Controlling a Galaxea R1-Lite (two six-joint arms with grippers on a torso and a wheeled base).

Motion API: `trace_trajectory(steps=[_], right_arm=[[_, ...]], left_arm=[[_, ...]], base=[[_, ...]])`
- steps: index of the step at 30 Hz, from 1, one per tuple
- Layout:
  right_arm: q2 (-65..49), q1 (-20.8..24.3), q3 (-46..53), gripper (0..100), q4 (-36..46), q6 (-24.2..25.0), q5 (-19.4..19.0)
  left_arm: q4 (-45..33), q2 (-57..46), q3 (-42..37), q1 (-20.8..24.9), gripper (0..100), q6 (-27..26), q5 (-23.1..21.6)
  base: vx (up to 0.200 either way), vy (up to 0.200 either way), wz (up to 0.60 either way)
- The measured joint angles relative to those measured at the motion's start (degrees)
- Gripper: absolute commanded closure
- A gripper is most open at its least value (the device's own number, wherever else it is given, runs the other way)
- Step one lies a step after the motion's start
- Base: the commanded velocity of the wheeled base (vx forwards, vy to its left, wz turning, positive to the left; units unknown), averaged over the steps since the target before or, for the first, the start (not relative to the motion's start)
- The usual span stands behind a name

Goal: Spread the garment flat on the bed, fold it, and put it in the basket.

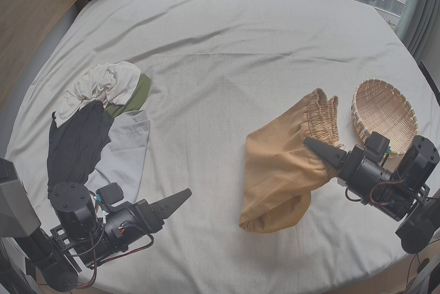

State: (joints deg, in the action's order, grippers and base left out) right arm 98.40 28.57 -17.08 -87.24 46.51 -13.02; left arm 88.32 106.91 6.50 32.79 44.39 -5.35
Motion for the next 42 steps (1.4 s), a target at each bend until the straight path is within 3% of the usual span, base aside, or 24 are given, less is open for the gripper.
trace_trajectory(steps=[22, 42], right_arm=[[-8.3, -17.1, -11.9, 100, 14.7, -6.3, 0.2], [-8.0, -38.5, -19.6, 100, 18.2, -8.4, 0.4]], left_arm=[[0.0, 0.0, 0.2, 0.0, 0, 1.0, 1.0], [0.0, 0.1, 0.0, 0.0, 0, 0.9, 1.2]], base=[[0.000, 0.000, 0.00], [0.000, 0.000, 0.00]])
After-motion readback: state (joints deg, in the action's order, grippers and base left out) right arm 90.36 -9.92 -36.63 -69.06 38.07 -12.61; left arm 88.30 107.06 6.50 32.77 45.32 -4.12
